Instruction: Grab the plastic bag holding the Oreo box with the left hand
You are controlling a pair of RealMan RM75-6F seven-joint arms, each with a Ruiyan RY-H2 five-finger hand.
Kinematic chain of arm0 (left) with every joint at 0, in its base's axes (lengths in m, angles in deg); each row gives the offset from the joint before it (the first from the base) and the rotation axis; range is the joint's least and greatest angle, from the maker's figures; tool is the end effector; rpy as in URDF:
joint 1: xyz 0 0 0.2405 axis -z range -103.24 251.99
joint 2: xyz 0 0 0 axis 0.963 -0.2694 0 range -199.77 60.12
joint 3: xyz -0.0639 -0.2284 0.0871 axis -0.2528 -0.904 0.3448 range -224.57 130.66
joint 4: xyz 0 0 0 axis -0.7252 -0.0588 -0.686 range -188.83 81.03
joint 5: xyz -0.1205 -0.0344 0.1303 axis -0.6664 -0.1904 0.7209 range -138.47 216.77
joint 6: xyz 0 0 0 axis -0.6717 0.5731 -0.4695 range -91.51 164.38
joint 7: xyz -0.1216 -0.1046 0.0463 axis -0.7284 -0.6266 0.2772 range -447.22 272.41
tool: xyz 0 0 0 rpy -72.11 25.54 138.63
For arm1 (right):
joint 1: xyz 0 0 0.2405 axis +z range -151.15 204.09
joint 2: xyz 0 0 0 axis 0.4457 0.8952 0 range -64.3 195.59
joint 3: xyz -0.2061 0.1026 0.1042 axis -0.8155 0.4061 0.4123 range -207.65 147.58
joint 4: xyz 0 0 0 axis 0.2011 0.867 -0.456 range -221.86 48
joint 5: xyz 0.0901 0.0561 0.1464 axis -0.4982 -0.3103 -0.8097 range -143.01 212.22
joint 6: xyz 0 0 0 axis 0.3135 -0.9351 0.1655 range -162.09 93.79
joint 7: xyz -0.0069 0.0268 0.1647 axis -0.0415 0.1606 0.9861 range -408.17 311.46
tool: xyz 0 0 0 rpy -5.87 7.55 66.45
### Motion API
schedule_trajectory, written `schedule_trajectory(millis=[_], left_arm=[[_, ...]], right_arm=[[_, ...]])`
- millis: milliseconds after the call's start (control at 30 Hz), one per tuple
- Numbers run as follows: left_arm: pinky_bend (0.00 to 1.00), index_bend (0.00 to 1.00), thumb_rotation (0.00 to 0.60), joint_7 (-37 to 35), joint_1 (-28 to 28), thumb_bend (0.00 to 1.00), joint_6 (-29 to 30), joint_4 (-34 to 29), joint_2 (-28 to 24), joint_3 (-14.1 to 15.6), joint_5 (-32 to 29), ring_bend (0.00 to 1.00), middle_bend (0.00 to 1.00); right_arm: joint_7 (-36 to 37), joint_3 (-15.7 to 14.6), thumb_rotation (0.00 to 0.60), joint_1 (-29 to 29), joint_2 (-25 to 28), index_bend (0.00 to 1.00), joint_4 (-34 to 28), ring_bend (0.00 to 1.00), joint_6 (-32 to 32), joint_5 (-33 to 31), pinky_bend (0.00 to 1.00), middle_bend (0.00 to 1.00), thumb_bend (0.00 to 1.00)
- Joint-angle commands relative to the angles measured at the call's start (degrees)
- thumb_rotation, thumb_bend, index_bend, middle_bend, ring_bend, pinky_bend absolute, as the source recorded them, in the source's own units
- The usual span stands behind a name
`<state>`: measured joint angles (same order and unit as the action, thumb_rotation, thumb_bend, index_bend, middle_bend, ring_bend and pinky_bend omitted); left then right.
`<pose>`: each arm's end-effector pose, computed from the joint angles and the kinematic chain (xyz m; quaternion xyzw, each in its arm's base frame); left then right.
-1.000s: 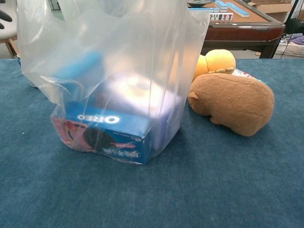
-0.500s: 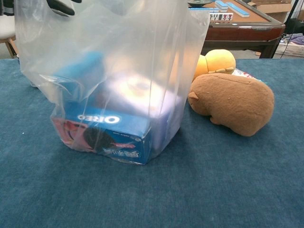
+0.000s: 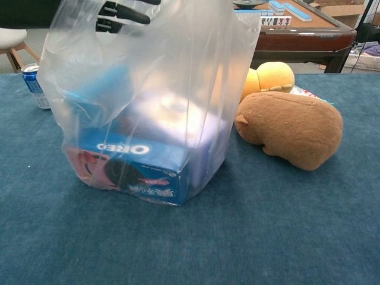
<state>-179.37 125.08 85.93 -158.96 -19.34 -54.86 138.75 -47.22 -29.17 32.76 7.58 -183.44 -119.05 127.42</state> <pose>-0.0540 0.3213 0.1445 0.5314 0.7053 0.4647 0.0643 -0.2694 -0.1998 0.1961 0.6436 -0.3605 0.4002 0.5437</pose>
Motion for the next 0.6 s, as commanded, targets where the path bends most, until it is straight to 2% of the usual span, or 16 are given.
schedule_trajectory(millis=[33,233,600], left_arm=[[0.11,0.22,0.027,-8.4,3.4,0.20,-0.4,1.9,1.3,0.8,0.6,0.17,0.20],[0.13,0.22,0.027,-13.5,6.3,0.20,-0.1,3.8,2.8,0.9,-0.3,0.17,0.20],[0.23,0.22,0.032,-20.1,10.2,0.20,-0.7,5.6,5.4,0.7,-2.7,0.18,0.20]], right_arm=[[0.3,0.0,0.600,-0.1,0.0,0.33,0.2,0.18,0.0,-0.1,0.18,0.32,0.11],[0.8,0.0,0.600,-0.1,-0.1,0.33,0.7,0.18,0.0,-0.3,0.18,0.32,0.11],[1.0,0.2,0.600,-0.4,0.7,0.33,0.6,0.18,-0.2,-0.5,0.18,0.32,0.11]])
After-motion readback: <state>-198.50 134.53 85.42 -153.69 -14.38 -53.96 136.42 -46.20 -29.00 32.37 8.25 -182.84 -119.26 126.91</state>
